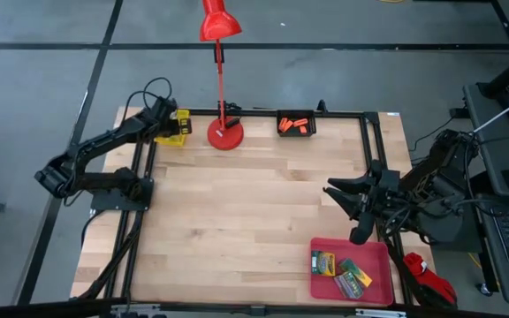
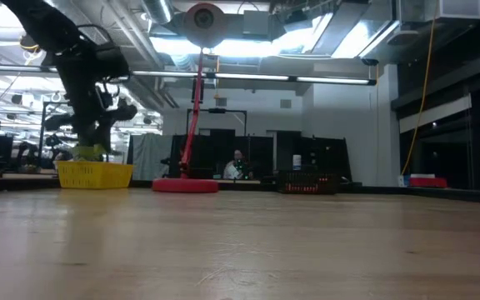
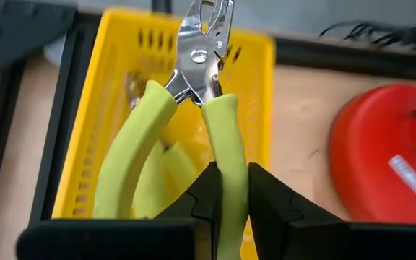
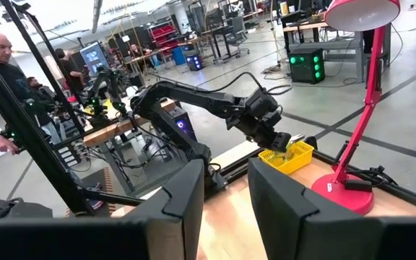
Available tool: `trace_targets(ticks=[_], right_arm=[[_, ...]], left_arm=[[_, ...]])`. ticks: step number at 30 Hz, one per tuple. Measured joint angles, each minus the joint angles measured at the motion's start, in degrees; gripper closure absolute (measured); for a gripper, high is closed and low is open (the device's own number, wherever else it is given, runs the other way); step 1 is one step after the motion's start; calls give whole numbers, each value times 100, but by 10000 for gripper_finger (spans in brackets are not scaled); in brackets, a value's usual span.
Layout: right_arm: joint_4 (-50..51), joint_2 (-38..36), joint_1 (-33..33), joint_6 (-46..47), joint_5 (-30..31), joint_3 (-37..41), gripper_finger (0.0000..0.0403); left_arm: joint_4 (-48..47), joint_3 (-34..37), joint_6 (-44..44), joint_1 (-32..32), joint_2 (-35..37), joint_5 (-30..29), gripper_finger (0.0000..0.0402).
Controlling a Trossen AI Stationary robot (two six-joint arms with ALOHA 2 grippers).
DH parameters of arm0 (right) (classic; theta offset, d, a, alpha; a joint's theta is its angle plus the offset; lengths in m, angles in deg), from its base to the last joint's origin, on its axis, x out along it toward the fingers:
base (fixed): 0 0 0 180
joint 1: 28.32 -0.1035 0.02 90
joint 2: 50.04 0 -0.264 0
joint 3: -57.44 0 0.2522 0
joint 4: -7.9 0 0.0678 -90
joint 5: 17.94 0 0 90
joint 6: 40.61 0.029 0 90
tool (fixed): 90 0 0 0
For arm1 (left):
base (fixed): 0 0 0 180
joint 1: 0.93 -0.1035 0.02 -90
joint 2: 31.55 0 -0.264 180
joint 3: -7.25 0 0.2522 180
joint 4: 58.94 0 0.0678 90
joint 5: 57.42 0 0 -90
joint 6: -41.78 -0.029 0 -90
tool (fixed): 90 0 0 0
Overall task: Pick & Place School Supplies
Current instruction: Put the green hole punch into the yellow bin, then return to Home Position
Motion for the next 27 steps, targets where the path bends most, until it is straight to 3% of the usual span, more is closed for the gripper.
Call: trace_targets(ticks=[18,27], right_arm=[[59,2,-55,129,45,2,291],[61,2,-55,133,45,2,291]], left_arm=[[154,535,9,3,5,12,361],[577,525,-6,7,5,170,262]])
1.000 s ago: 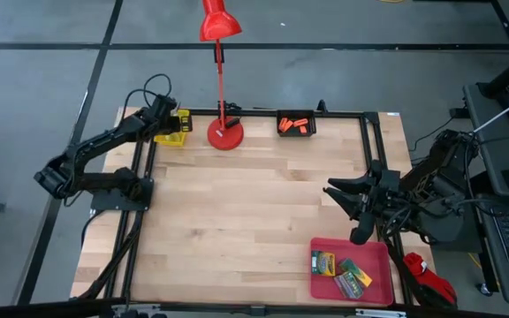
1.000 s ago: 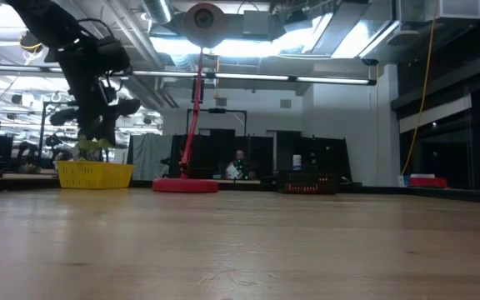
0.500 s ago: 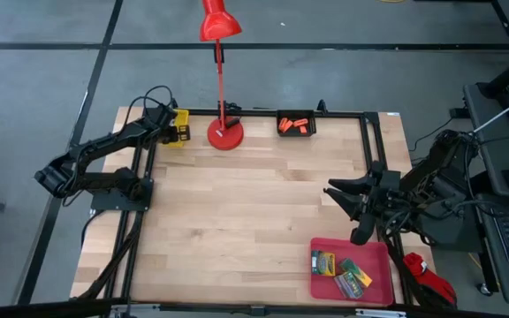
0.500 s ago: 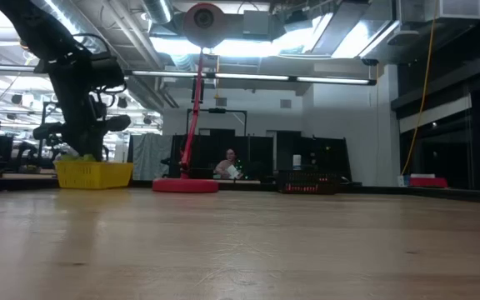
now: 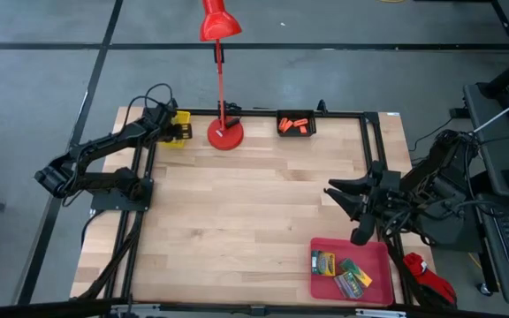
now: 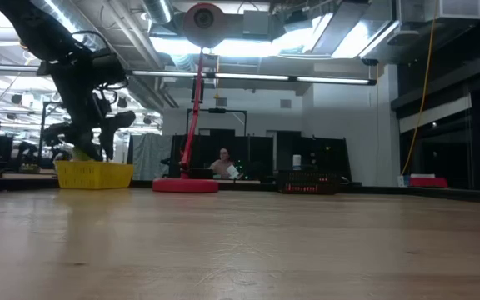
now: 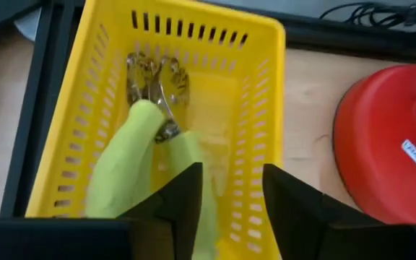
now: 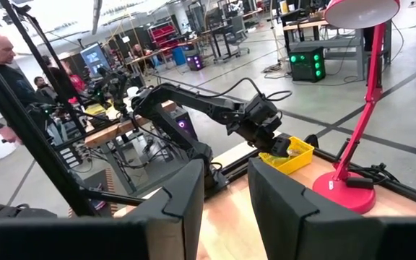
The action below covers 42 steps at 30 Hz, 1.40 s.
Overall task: Pick & Place School Supplies
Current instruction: Return to Home Position
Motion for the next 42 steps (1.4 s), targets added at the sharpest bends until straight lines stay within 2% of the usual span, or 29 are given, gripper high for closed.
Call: trace_targets(ticks=[7,11,13,16,18,20,22,26,29,31,34,36,38,42], right_arm=[[0,0,0,0,0,0,291],[0,0,0,0,0,0,291],[2,0,0,-2,0,0,291],[31,0,0,-20,0,0,291],[104,0,0,22,0,0,291],[131,2,0,72,0,0,291],[127,2,0,102,54,0,291],[120,-2,0,143,219,0,291],[118,-23,0,250,262,0,291],[110,-41,0,349,300,0,291],[19,-42,0,452,347,0,291],[-128,-42,0,448,349,0,291],[-185,-40,0,448,303,-1,291],[-270,28,0,340,345,0,291]], left_arm=[[160,-303,-422,-7,0,-26,251],[668,-615,-1254,28,123,298,262],[920,-676,-1927,158,214,1073,267],[858,-594,-2802,635,340,2938,275],[698,-398,-2876,1162,364,3557,282],[870,-130,-2729,1839,354,3600,290],[1691,113,-2498,2610,338,3385,300],[3993,388,-2010,4089,-24,2152,319],[5142,114,-2044,4697,-455,1617,329],[5320,-182,-2214,4763,-670,1773,333],[5386,-566,-2382,4436,-662,2416,339],[5343,-557,-2356,4070,-442,2914,344],[4924,-455,-2338,3780,-78,3152,350],[4106,-288,-2708,3777,750,3185,363]])
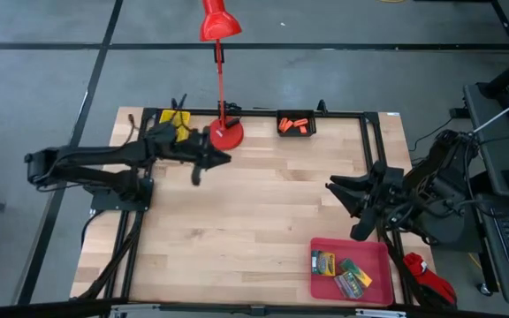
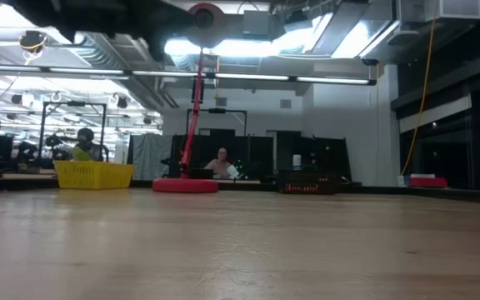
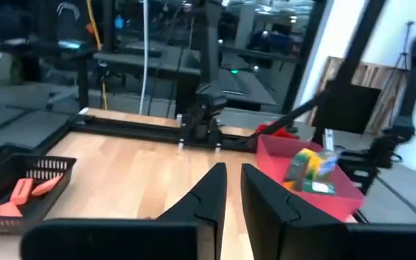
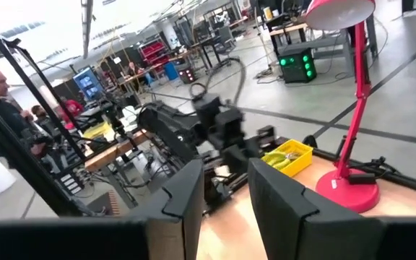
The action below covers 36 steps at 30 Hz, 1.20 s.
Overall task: Pick & Place School Supplies
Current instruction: Return to Home Position
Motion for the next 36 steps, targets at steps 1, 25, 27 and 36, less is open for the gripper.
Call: trace_targets(ticks=[1,25,27,36], right_arm=[[-20,18,0,-49,28,0,291],[-840,706,0,-1383,-50,0,291],[-906,744,0,-1469,-50,0,291],[-916,776,56,-1610,-759,0,291]], left_arm=[[-107,91,-66,68,226,-59,366],[-605,2457,-565,1168,3414,-1502,390],[-755,2569,-565,1172,3628,-1486,395],[-1277,3192,-429,1166,4590,-1583,396]])
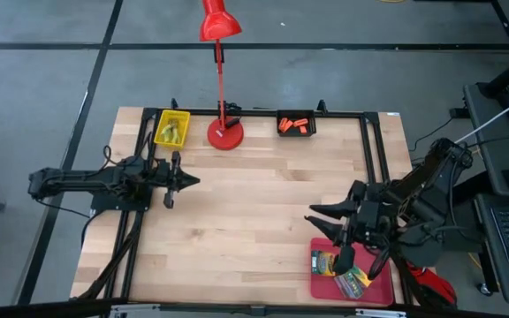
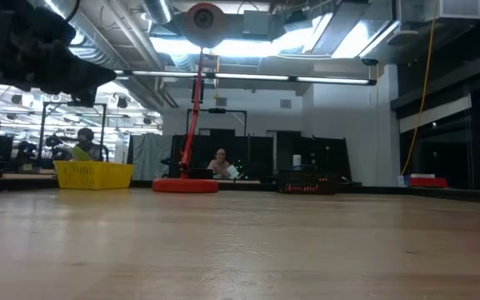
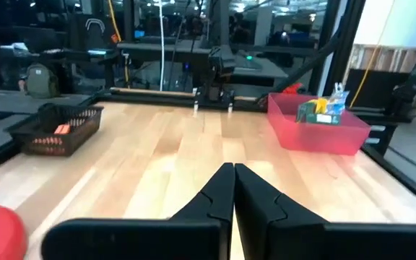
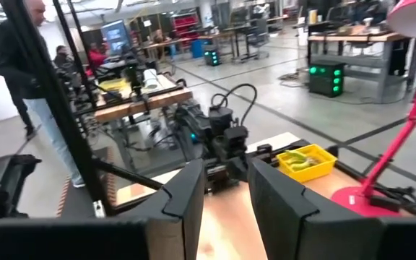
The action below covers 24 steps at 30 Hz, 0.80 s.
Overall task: Pick & Place School Supplies
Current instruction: Return to Home Position
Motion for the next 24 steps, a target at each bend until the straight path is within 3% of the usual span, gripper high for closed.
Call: trace_targets(ticks=[7,12,16,21,24], right_arm=[[-87,0,347,5,-764,0,291],[-89,128,916,53,-1819,142,291],[-363,423,1629,206,-3412,603,291],[-2006,970,2399,-422,-5877,1184,291],[-1714,989,2731,-828,-6756,1196,291]], left_arm=[[-667,-2,167,2,-107,-330,398],[-696,-2,91,2,-221,-426,390],[-670,-2,91,2,-218,-426,390],[-673,-2,91,2,-219,-426,394],[-643,-2,91,2,-217,-425,392]])
